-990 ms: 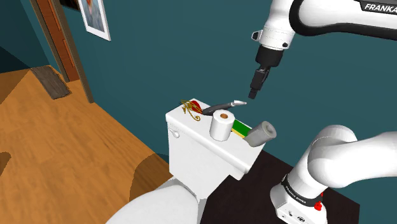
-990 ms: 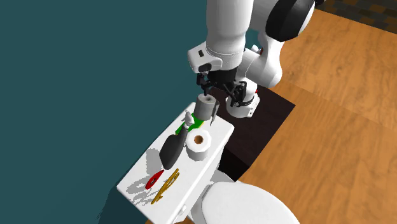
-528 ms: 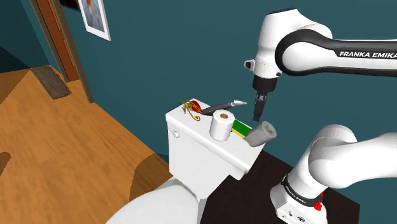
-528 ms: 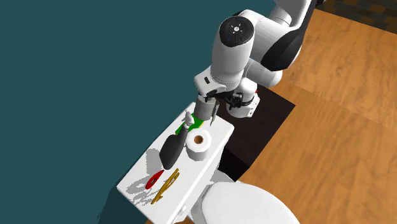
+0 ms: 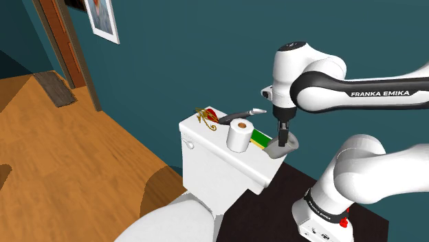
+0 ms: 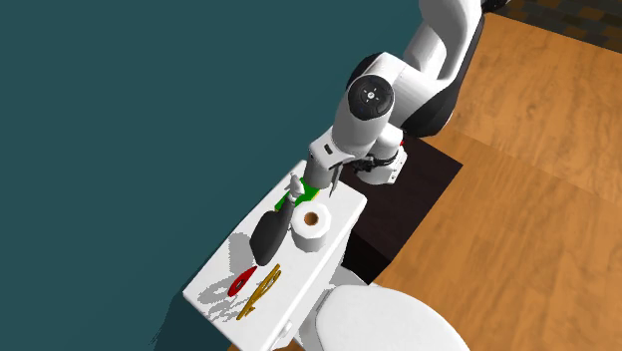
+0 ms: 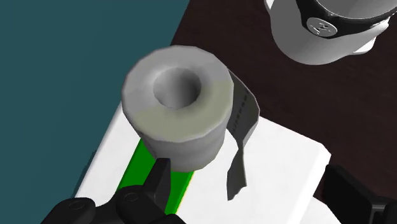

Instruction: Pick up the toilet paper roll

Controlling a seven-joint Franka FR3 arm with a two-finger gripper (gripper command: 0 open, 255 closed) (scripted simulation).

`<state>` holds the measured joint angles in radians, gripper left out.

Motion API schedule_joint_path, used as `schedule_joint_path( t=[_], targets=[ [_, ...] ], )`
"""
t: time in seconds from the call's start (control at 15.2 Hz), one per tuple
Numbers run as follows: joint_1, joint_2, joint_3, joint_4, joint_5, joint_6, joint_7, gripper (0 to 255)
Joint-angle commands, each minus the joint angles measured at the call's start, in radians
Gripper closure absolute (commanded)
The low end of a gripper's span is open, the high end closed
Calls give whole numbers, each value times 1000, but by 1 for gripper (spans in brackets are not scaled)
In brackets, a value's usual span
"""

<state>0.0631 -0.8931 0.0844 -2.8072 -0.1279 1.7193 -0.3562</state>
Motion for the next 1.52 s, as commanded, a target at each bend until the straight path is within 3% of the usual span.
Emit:
schedule_joint_path(
  t=[0.0,0.33,0.4,0.99,1.45],
  targets=[
    [-1,6,0,-22,-3,27,2,0],
    [-1,22,1,-62,-4,83,11,0],
    [-2,22,0,-62,-5,83,9,255],
    [-1,22,1,-62,-4,83,11,255],
    [-1,-5,-1,19,-2,-24,-7,255]
  ],
)
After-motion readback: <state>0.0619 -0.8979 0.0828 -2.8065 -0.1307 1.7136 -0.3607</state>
